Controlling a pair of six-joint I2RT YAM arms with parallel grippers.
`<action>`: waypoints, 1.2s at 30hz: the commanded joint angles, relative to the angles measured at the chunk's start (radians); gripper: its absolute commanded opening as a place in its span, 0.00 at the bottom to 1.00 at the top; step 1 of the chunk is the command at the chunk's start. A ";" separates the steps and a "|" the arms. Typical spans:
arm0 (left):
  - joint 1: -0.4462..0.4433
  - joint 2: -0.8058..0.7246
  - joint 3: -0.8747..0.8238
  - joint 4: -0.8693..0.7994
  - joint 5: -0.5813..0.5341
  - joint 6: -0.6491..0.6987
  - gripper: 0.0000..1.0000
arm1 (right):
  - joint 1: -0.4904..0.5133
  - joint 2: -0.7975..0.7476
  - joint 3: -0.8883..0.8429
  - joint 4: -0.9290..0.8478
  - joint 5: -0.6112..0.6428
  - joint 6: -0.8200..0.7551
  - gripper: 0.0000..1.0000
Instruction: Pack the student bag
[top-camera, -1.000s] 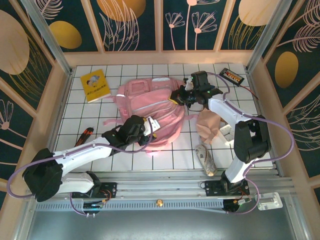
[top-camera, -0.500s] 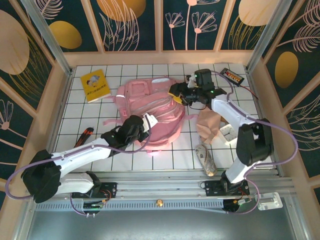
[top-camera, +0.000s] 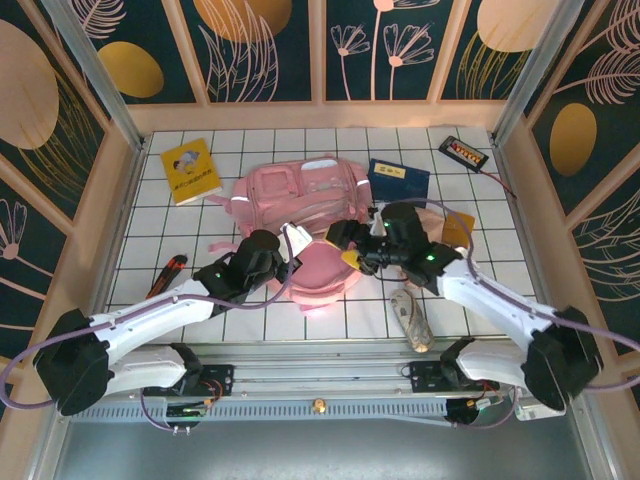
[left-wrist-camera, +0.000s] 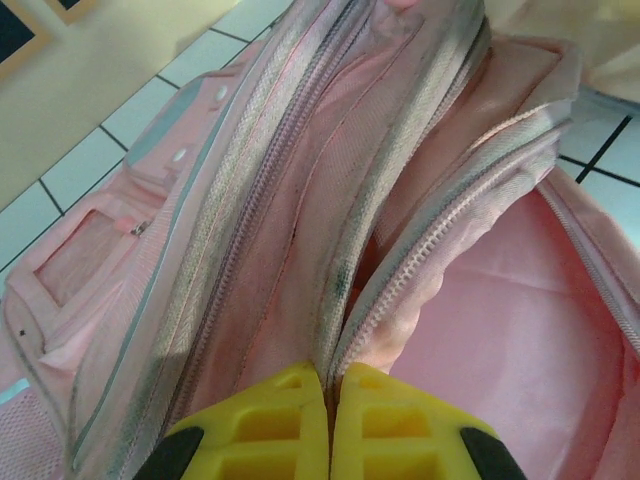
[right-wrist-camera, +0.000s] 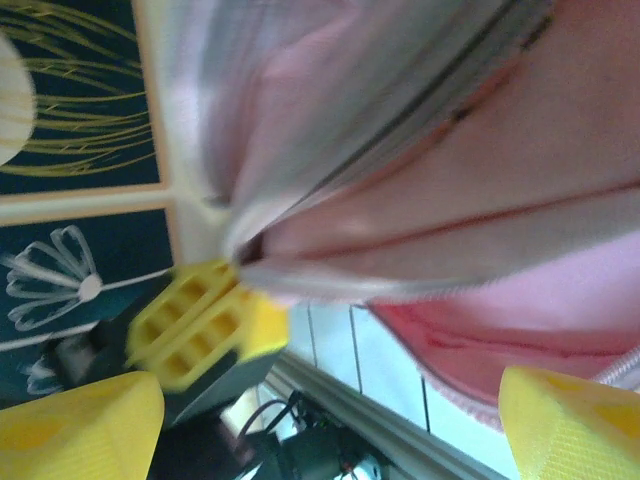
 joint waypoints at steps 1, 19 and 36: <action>-0.004 -0.033 -0.006 0.106 0.055 -0.022 0.00 | 0.039 0.075 0.073 0.152 0.077 0.093 0.87; -0.005 -0.332 -0.145 0.082 -0.136 -0.315 0.98 | 0.003 0.283 0.239 0.231 0.182 0.082 0.00; 0.015 -0.270 -0.149 -0.141 -0.165 -0.559 0.88 | -0.206 0.348 0.699 -0.050 -0.130 -0.149 0.00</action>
